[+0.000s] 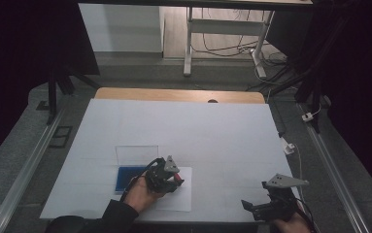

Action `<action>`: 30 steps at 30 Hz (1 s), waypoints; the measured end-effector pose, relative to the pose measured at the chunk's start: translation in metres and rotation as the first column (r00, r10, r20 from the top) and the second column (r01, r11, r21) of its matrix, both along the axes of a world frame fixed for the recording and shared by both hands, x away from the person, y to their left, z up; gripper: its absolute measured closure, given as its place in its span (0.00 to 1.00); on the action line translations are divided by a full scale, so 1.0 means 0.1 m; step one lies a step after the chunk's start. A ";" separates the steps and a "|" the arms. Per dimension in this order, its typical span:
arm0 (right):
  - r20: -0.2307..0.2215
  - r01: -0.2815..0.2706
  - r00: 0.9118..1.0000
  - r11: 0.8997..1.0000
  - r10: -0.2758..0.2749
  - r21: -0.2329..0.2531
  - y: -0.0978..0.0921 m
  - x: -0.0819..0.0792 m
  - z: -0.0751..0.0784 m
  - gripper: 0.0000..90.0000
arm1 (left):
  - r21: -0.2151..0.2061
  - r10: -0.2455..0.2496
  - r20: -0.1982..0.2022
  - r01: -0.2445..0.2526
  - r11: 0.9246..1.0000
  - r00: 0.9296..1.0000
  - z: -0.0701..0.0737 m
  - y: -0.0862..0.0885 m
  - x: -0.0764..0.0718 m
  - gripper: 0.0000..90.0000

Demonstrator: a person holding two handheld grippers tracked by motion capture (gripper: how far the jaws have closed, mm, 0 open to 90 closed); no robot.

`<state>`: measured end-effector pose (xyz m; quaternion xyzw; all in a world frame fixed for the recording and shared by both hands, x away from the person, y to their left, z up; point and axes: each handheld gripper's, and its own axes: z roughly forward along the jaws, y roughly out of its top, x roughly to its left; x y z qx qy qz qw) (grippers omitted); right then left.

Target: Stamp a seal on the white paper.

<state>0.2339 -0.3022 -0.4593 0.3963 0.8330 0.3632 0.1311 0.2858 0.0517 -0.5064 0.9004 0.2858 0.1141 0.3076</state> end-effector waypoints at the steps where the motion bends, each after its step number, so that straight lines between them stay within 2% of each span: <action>1: 0.000 0.000 1.000 1.000 0.000 0.001 0.00 0.00 0.00 0.00 | 0.004 0.002 0.005 -0.002 1.000 1.000 0.00 -0.01 -0.01 0.66; 2: -0.001 0.001 1.000 1.000 -0.001 0.000 0.00 0.00 0.00 0.00 | 0.002 0.003 0.004 -0.003 1.000 1.000 0.00 -0.01 -0.01 0.66; 5: -0.002 0.001 1.000 1.000 -0.001 0.004 0.00 0.00 0.00 0.00 | -0.042 0.003 -0.033 -0.005 0.999 0.999 -0.02 0.05 0.04 0.66; 8: -0.002 0.002 1.000 1.000 -0.002 0.001 0.00 0.00 0.00 0.00 | -0.058 0.003 -0.044 -0.006 0.998 0.999 -0.02 0.07 0.05 0.66; 10: -0.002 0.002 1.000 1.000 -0.002 0.001 0.00 0.00 0.00 0.00 | -0.068 0.004 -0.045 -0.007 0.998 0.999 -0.03 0.08 0.06 0.66; 14: -0.001 0.002 1.000 1.000 -0.002 0.002 0.00 0.00 0.00 0.00 | -0.062 -0.001 -0.030 -0.001 0.998 1.000 -0.03 0.07 0.04 0.65; 17: -0.001 0.002 1.000 1.000 -0.002 0.005 0.00 0.00 0.00 0.00 | -0.069 -0.008 -0.032 0.006 0.998 0.999 -0.03 0.09 0.05 0.65; 24: 0.000 0.003 1.000 1.000 -0.003 0.010 -0.01 0.00 0.00 0.00 | -0.057 -0.008 -0.036 0.006 0.998 0.999 -0.01 0.08 0.05 0.65; 26: 0.001 0.002 1.000 1.000 -0.002 0.012 -0.01 0.00 0.00 0.00 | -0.073 -0.014 -0.045 0.010 0.997 0.999 0.01 0.09 0.06 0.65; 30: 0.001 0.002 1.000 1.000 -0.002 0.011 -0.01 0.00 0.00 0.00 | -0.119 -0.005 -0.035 0.001 0.993 0.999 0.10 0.12 0.06 0.65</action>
